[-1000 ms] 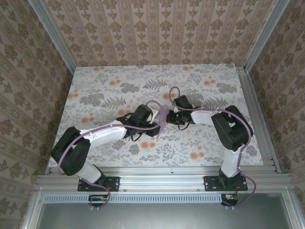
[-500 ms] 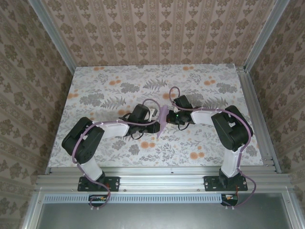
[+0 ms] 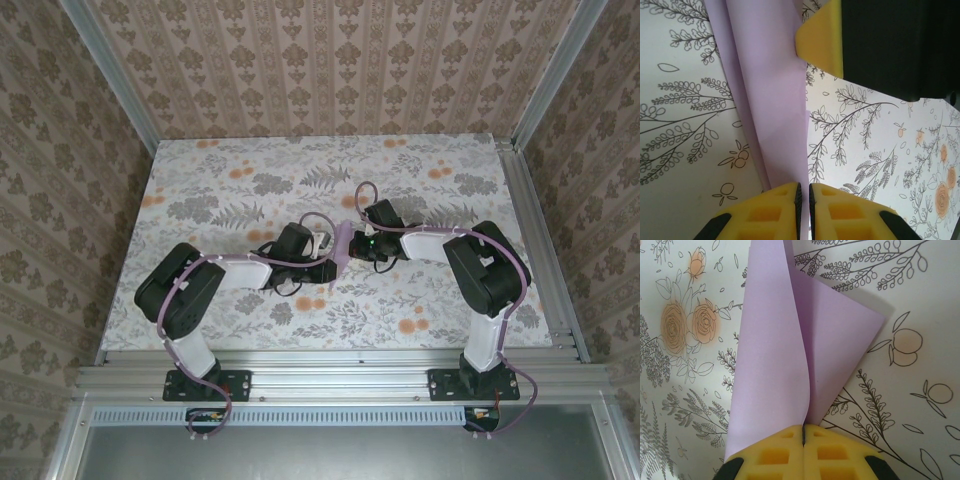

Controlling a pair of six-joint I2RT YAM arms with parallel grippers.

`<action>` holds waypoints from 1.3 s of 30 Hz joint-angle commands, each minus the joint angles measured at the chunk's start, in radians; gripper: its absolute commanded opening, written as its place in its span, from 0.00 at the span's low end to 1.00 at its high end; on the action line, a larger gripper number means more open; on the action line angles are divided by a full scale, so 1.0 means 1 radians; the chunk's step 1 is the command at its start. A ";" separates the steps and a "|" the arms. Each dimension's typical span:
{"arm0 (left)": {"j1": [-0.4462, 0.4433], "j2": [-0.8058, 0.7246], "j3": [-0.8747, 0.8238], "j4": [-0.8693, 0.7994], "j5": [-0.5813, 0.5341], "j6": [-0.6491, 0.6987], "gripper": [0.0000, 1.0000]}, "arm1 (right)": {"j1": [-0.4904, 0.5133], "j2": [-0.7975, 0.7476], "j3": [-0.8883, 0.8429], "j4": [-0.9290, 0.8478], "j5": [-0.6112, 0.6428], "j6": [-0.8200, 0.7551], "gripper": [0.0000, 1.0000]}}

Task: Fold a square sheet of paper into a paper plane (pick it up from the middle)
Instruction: Fold the wing for the fifth time at the center of the table.

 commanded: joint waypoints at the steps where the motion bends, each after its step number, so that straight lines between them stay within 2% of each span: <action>1: 0.002 0.028 -0.005 0.031 0.036 -0.018 0.15 | 0.006 0.066 -0.053 -0.130 0.089 0.004 0.00; 16: 0.000 0.080 0.006 0.056 0.057 -0.017 0.16 | 0.006 0.066 -0.062 -0.117 0.085 0.015 0.00; 24: -0.012 0.110 0.009 0.008 0.015 0.024 0.16 | 0.006 0.030 -0.068 -0.117 0.087 0.016 0.01; 32: -0.031 0.121 -0.003 -0.082 -0.078 0.076 0.16 | 0.006 -0.054 -0.076 -0.107 0.060 0.027 0.10; 39: -0.018 0.123 -0.020 -0.079 -0.071 0.082 0.16 | -0.016 -0.197 -0.107 -0.161 0.069 0.004 0.24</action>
